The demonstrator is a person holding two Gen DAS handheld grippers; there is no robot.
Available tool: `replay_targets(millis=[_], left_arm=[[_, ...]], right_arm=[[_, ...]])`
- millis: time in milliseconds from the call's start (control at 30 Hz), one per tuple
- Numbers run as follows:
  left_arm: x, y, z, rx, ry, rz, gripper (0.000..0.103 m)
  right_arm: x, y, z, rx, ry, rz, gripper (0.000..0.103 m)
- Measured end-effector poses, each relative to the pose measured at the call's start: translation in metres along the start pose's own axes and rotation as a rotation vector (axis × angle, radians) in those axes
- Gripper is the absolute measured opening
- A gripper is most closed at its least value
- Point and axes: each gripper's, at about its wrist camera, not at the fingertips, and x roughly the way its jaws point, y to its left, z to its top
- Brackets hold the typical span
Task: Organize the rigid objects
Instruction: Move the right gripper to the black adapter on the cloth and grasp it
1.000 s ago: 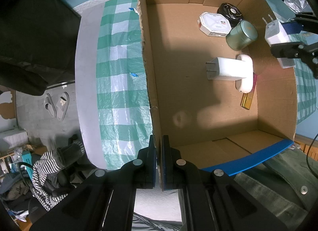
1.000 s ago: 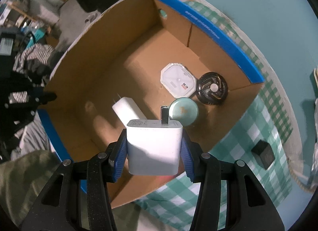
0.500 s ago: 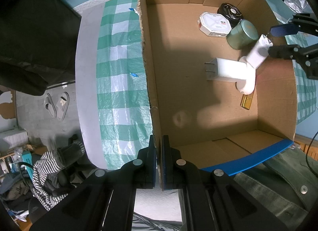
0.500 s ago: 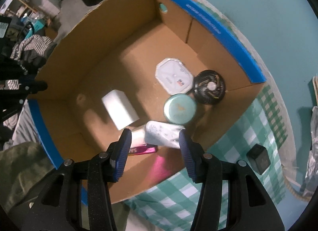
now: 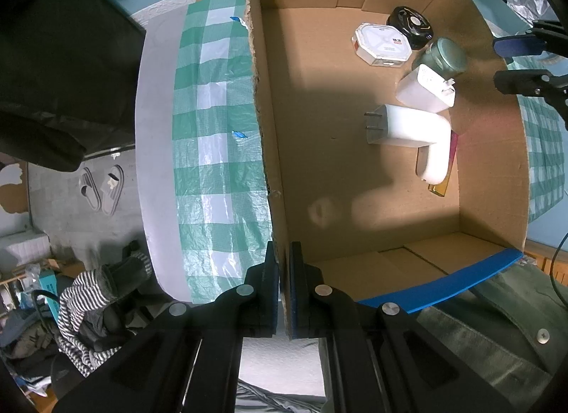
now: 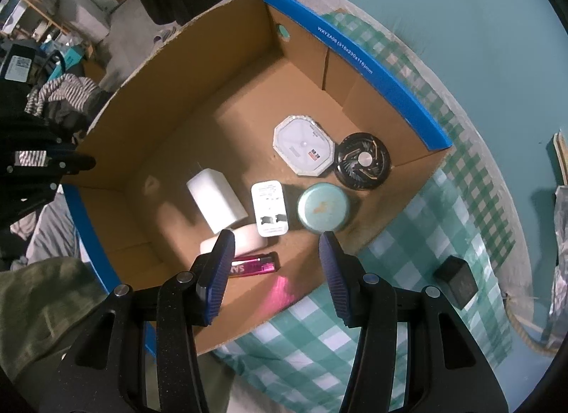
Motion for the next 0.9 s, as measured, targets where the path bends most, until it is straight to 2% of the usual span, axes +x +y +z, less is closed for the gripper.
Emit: replay_targets(millis=[200,400,567,700,900], left_arm=[[-0.001,0.000,0.000,0.001,0.000,0.003,0.004],[-0.002,0.000,0.001,0.002,0.001,0.005,0.004],[-0.003,0.000,0.000,0.000,0.001,0.006,0.004],[-0.003,-0.001,-0.001,-0.002,0.001,0.009,0.003],[-0.004,0.000,-0.002,-0.012,-0.001,0.010,0.004]], right_arm=[[-0.010,-0.008,-0.005,0.012,-0.023,-0.010,0.052],[-0.021,-0.033,-0.016,0.059,-0.045,-0.031,0.052],[-0.024,-0.072,-0.031,0.120,-0.042,-0.070,0.052],[-0.019,-0.105,-0.044,0.135,-0.029,-0.123,0.061],[-0.001,-0.157,-0.059,0.168,0.012,-0.175,0.061]])
